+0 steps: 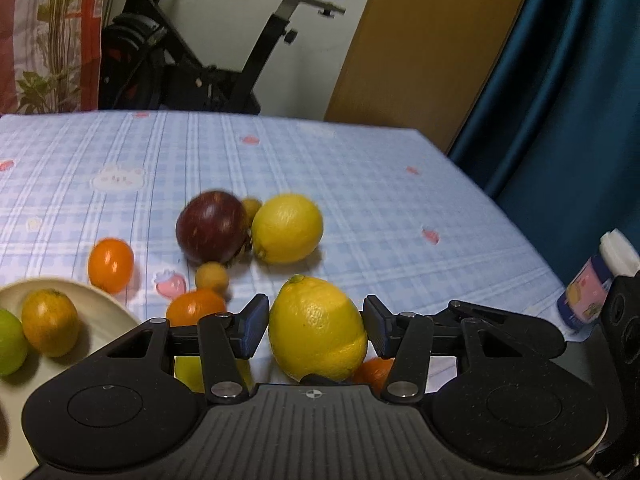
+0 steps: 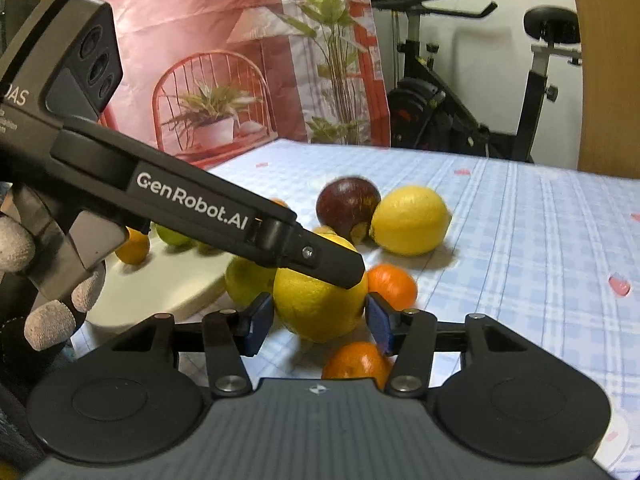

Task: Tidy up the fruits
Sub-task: 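Close the left gripper around the yellow lemon and lift it, then carry the lemon over the cream plate and open the left gripper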

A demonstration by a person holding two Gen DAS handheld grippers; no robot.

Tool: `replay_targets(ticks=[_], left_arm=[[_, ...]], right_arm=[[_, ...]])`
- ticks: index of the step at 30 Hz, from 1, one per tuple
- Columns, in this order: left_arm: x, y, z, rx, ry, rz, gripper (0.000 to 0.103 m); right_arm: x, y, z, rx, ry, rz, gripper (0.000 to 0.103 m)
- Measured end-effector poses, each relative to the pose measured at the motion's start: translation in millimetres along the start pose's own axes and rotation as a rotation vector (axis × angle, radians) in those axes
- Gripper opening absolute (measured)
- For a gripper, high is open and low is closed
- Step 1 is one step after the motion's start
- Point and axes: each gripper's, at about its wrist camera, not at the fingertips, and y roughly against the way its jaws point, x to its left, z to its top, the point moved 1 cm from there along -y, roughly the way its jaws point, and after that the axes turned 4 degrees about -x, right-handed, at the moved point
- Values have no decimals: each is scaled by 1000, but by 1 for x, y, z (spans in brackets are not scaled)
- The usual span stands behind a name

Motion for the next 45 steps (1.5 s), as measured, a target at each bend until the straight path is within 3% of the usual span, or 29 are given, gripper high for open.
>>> replay_targets(ticks=[6,14,18,28,35,45], left_arm=[[4,22,8,-51,4,20,55],[52,63,7,-100,137,105,55],[76,77,-4,-99,204,166,55],[115,88,-17,-55,246,302,55],[127,100,-20,-80,268,336,53],[118,102,-23,-94,237,373,55]], right_arm=[[9,4,18,-24,6,17,53],[51,-29,45,12,92,121,53],[78,-53,49,61,120,185,53],[121,-111,38,208,260,261,53],[131,-137,40,245,303,297,53],[134,-138,40,246,316,308,54]])
